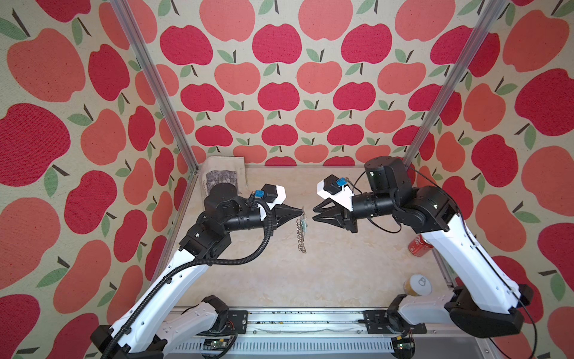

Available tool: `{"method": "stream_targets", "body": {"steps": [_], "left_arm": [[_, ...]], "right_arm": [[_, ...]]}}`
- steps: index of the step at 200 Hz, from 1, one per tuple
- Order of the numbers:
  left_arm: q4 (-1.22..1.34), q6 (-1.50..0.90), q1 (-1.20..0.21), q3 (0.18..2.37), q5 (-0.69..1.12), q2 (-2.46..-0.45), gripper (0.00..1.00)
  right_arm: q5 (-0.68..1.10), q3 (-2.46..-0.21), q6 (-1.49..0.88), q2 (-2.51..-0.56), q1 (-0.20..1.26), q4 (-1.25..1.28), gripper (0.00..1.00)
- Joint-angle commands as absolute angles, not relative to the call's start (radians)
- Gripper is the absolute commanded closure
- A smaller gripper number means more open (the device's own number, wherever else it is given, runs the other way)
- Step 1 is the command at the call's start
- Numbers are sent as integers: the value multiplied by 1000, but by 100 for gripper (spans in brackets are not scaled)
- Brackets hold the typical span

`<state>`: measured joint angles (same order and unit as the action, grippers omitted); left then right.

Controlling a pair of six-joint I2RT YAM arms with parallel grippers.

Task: Attach keys to a key ring
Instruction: Insert the key into the keyring.

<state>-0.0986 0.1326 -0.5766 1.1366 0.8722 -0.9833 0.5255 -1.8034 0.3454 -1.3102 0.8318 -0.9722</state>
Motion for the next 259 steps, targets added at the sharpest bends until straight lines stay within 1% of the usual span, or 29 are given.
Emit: {"method": "stream_targets", "body": {"steps": [1,61,152,173,210,259], "left_arm": [[130,36,-569,1112,906,-969,100],[365,-65,-569,1052,934,-986,100],[383,-35,-584,1045,927,-996,100],[392,-29,-586,1044,919,-995,100],[406,-24,-586,1039,906,-991,100],[447,-25,-582,1030,877,-986,100]], "right_arm": [[561,-1764,271,-1273,828,-862,73],[600,-1678,189,-1244,828,-667,75],[641,-1668,144,-1260,822,-629,81],[646,-1672,141,-1273,823,-639,87],[651,-1667,145,-1278,823,-652,100],[657,-1625,123,-1264,833,-629,100]]}}
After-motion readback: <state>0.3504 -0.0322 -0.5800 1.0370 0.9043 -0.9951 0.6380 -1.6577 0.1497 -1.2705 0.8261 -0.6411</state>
